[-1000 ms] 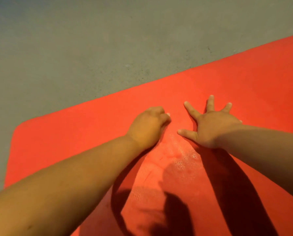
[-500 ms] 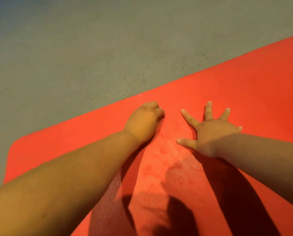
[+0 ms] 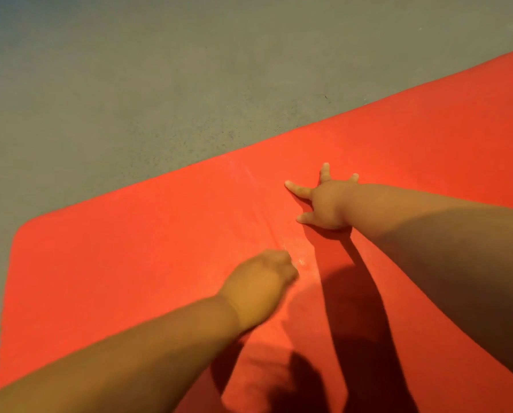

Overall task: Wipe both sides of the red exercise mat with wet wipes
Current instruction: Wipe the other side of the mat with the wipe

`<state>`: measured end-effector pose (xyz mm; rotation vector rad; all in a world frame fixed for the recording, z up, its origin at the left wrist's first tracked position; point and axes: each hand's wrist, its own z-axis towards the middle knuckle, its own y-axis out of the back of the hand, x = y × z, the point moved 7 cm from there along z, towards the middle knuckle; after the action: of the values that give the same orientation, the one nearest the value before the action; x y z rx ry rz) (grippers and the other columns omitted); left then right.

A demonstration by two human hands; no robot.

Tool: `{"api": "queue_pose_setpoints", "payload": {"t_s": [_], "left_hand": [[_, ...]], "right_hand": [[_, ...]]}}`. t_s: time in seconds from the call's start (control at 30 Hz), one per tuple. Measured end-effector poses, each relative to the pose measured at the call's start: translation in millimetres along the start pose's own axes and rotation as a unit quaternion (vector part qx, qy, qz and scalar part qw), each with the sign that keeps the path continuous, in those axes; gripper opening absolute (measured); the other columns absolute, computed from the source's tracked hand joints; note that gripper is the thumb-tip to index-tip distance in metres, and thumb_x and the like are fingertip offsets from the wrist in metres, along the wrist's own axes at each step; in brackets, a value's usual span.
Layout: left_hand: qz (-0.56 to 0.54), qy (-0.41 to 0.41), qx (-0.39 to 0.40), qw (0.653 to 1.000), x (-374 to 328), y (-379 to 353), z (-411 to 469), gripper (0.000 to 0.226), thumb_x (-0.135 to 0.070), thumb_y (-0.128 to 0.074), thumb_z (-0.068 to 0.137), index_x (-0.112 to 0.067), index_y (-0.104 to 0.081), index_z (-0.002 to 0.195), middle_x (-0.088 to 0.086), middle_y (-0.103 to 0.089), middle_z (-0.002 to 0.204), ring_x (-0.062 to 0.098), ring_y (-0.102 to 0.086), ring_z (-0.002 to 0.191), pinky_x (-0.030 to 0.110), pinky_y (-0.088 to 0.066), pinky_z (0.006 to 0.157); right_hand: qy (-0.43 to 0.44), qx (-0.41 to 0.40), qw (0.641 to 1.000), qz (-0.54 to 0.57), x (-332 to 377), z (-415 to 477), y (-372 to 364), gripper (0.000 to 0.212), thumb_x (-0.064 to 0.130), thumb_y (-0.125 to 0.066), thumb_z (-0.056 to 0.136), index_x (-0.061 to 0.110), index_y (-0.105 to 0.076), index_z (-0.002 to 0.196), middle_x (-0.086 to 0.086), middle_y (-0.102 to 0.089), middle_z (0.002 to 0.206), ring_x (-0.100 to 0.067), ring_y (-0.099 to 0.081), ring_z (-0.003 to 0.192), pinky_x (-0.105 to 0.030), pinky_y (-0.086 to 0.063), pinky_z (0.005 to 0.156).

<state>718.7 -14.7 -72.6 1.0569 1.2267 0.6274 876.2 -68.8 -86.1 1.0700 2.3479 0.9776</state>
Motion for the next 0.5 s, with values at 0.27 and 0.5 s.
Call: {"api": "queue_pose_setpoints", "payload": {"t_s": [0.27, 0.5], "left_hand": [[0.074, 0.284, -0.131, 0.947, 83.7, 33.6, 19.0, 0.017, -0.011, -0.057, 0.09, -0.007, -0.072, 0.096, 0.017, -0.06, 0.093, 0.037, -0.058, 0.092, 0.04, -0.044, 0.077], [-0.053, 0.043, 0.03, 0.997, -96.2, -48.0, -46.6, 0.028, -0.031, -0.039, 0.096, -0.018, -0.064, 0.098, 0.003, -0.06, 0.096, 0.023, -0.058, 0.089, 0.032, -0.048, 0.072]], "right_hand": [[0.078, -0.106, 0.99, 0.045, -25.1, -61.7, -71.1, 0.062, 0.053, -0.032, 0.097, 0.047, 0.005, 0.146, -0.001, 0.018, 0.158, -0.032, 0.012, 0.145, -0.056, -0.009, 0.113], [0.087, -0.118, 0.989, 0.035, -29.2, -122.6, -126.1, 0.063, 0.053, -0.027, 0.097, 0.042, 0.009, 0.147, 0.0, 0.021, 0.157, -0.024, 0.017, 0.145, -0.046, 0.001, 0.117]]}}
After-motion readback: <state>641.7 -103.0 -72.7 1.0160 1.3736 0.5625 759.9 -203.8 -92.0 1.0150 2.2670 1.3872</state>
